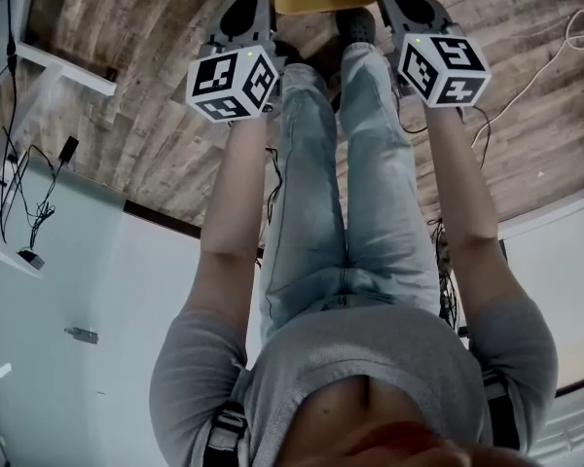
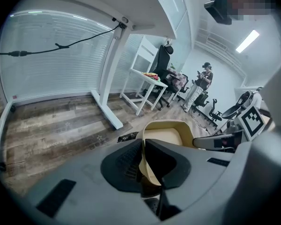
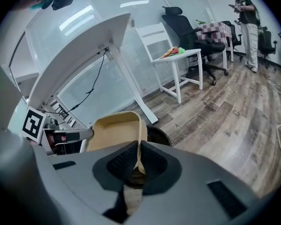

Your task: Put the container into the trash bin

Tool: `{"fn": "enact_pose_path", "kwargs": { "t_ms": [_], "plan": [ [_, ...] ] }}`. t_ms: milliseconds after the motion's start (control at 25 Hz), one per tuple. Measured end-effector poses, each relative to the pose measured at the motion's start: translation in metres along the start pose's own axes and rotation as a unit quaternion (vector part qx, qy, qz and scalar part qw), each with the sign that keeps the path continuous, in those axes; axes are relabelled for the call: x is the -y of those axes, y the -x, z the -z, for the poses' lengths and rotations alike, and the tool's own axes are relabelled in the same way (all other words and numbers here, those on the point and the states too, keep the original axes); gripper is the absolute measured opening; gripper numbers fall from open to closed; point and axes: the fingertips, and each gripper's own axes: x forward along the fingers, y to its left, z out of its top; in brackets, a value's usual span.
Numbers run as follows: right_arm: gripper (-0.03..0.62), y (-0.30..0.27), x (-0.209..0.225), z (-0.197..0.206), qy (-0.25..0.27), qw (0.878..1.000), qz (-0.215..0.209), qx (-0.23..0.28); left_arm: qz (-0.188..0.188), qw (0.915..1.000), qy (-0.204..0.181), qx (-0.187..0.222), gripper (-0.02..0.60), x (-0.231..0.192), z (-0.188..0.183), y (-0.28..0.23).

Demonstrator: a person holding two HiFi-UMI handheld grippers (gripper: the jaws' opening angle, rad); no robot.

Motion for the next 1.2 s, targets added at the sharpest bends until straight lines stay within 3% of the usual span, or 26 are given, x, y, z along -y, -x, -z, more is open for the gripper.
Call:
{"fn": "enact_pose_path", "kwargs": {
  "t_ms": [520,600,680,920,1200],
  "plan": [
    [0.078,-0.012,0.007,0.017,0.006,1.000,-0.003,-0.020,0.012,0.9977,-0.025,-0.061,0.029,-0.007,0.031,-0.022],
    [0.094,-0.014,0.007,0.021,0.008,1.000,-0.002,-0.023,0.006,0.9976,-0.035,-0.059,0.044,-0.006,0.034,-0.022],
    [0.200,-0.017,0.008,0.024,0.006,1.000,-0.003,-0.030,0.005,0.9977,-0.038,-0.055,0.113,-0.003,0.036,-0.023],
    [0.201,-0.015,0.004,0.023,0.000,1.000,-0.004,-0.029,0.015,0.9969,-0.048,-0.060,0.138,0.006,0.041,-0.021],
    [0.201,0.000,-0.015,-0.001,0.006,1.000,-0.021,0.008,0.023,0.9983,-0.049,-0.024,0.138,0.028,0.015,-0.007]
  ]
}}
